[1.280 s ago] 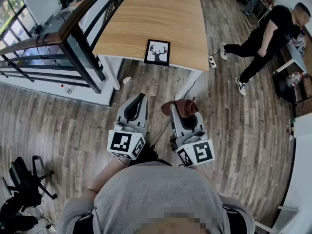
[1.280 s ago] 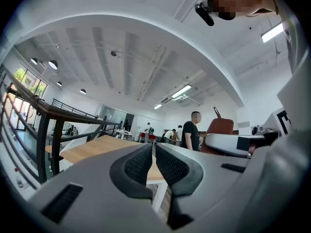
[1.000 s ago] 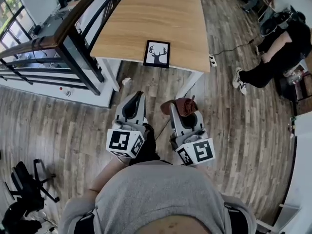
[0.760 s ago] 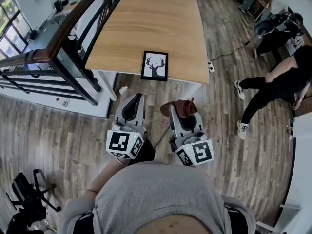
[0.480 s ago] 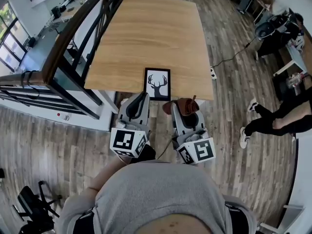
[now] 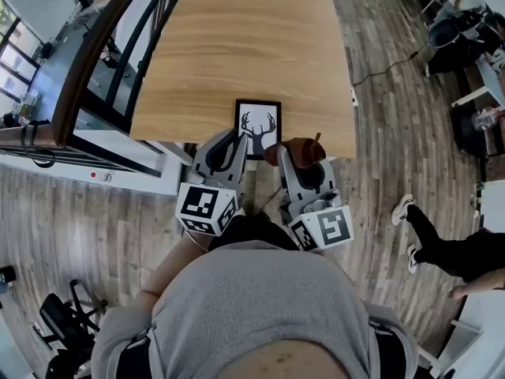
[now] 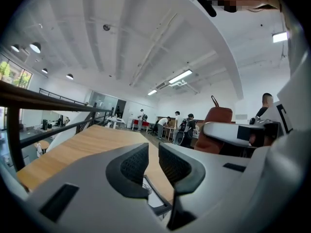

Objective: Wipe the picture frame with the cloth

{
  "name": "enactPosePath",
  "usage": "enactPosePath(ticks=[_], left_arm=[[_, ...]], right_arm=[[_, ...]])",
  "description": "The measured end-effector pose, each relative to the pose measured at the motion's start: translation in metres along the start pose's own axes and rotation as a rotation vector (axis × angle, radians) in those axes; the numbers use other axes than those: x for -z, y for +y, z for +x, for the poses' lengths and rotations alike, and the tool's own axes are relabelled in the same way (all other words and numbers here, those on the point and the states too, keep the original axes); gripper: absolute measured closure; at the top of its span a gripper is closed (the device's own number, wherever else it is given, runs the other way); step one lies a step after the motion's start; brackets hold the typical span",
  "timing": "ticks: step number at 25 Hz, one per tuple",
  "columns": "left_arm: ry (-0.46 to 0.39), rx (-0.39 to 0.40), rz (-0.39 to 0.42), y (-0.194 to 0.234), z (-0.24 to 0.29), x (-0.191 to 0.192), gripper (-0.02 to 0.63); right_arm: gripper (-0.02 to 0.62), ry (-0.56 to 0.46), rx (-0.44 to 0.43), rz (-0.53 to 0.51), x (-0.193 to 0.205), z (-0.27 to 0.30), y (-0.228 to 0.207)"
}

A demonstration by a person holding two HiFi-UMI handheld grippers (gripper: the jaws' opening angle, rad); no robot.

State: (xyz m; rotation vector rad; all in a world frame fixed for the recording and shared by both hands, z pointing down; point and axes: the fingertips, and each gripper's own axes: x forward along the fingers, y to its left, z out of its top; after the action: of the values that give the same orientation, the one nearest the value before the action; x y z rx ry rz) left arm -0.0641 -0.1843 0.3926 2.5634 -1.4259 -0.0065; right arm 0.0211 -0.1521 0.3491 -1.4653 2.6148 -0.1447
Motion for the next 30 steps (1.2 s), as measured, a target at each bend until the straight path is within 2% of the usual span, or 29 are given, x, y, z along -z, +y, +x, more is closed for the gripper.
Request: enactPosePath(ticks=[6, 8, 11, 14, 19, 22, 26, 30], left_arm=[[0.154, 0.009, -0.08, 0.017, 0.021, 0.048, 0.485], [0.228, 0.002, -0.103, 0.027, 0.024, 0.074, 0.427], [0.335, -0.033, -0.187, 0.049, 0.029, 0.12, 0.388], [0.445, -0.063, -0.273, 0.064, 0.03, 0.164, 0.362], [0.606, -0.07, -0.365, 0.077, 0.04, 0.217, 0.359], [0.653, -0.038, -0.473, 0.077, 0.046, 0.235, 0.359], [0.729, 0.062, -0.616, 0.07, 0.052, 0.254, 0.359], [0.711, 0.178, -0.763, 0.066, 0.065, 0.257, 0.359]], right_arm=[[0.499, 0.033, -0.012, 0.025, 0.013, 0.021, -0.02], [0.499, 0.049, -0.009, 0.034, 0.02, 0.023, -0.026], [0.499, 0.08, -0.002, 0.047, 0.033, 0.025, -0.036], [0.499, 0.119, 0.0, 0.056, 0.045, 0.026, -0.041], [0.499, 0.14, -0.006, 0.046, 0.051, 0.029, -0.043], [0.499, 0.156, -0.008, 0.048, 0.056, 0.032, -0.045], [0.499, 0.181, 0.0, 0.054, 0.065, 0.036, -0.047], [0.499, 0.199, 0.001, 0.058, 0.069, 0.038, -0.048]])
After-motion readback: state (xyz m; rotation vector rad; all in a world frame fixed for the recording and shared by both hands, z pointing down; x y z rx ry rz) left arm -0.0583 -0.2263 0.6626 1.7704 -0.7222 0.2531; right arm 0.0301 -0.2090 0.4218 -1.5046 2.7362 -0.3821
